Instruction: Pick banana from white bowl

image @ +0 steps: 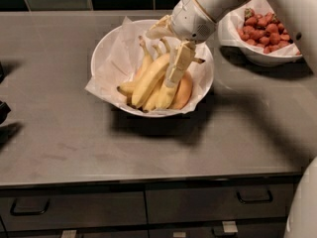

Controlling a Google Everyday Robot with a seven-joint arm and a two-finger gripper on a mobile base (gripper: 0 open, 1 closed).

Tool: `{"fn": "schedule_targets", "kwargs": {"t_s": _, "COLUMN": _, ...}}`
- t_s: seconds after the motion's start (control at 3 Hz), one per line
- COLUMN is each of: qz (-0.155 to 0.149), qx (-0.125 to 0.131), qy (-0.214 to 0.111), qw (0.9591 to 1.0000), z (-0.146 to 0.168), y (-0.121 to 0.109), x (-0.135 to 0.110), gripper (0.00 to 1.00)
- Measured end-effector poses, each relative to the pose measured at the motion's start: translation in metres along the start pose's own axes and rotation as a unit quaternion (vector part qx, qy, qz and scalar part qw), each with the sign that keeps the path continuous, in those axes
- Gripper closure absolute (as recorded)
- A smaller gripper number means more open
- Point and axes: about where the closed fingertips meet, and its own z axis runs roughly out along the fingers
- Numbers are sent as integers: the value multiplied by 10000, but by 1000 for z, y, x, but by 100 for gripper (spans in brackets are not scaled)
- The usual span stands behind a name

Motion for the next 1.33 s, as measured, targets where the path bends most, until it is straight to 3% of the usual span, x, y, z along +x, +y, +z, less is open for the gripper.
{"fn": "schedule_targets", "kwargs": {"t_s": 0.67, "qz": 39, "qx": -54, "qy": -40, "qw": 10000, "z": 4, "y": 4, "x": 5, "gripper": 14}}
{"fn": "schedule_targets", "kwargs": {"t_s": 1.33, "qz": 33, "qx": -157, "qy": -103, "qw": 9998, "z": 9, "y": 4, "x": 10, "gripper": 56}}
